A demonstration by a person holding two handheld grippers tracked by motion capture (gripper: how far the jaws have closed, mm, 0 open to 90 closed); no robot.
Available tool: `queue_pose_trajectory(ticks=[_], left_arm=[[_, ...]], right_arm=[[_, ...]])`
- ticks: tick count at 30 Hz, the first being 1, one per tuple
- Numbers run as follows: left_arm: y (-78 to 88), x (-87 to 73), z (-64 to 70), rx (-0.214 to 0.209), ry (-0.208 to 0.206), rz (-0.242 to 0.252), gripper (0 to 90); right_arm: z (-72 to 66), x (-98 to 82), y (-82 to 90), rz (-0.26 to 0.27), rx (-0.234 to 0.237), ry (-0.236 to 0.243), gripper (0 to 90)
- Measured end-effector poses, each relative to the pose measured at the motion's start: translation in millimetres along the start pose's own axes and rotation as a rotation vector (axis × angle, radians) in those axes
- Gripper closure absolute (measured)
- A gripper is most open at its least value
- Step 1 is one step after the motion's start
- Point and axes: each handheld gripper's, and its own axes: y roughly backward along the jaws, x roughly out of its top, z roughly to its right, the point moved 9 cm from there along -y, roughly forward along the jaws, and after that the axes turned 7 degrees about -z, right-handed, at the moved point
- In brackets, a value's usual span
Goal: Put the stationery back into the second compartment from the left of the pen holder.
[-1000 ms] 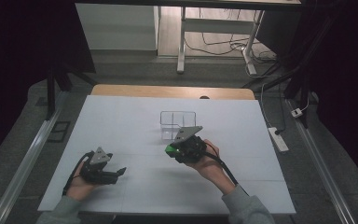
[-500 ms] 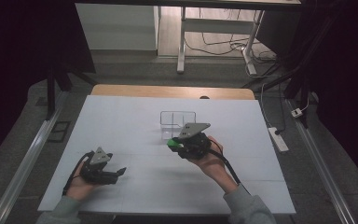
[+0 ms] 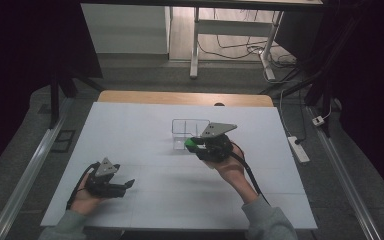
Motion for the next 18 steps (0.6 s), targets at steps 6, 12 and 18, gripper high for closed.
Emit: queue_pose_trajectory(ticks=[6, 12, 18], left_arm=[[-0.6, 0.4, 1.4, -0.003, -0.004, -0.001, 21.2], [-0.8, 0.6, 1.9, -0.004, -0.005, -0.001, 21.2], [-0.9, 0.3, 2.7, -0.002, -0.005, -0.005, 21.1]], right_arm=[[9.5, 2.1, 1.0, 0.024, -0.02, -0.015, 67.4], [21.1, 4.3, 2.0, 0.049, -0.032, -0.034, 67.4], [38.0, 9.3, -0.2, 0.089, -0.044, -0.077, 67.4]])
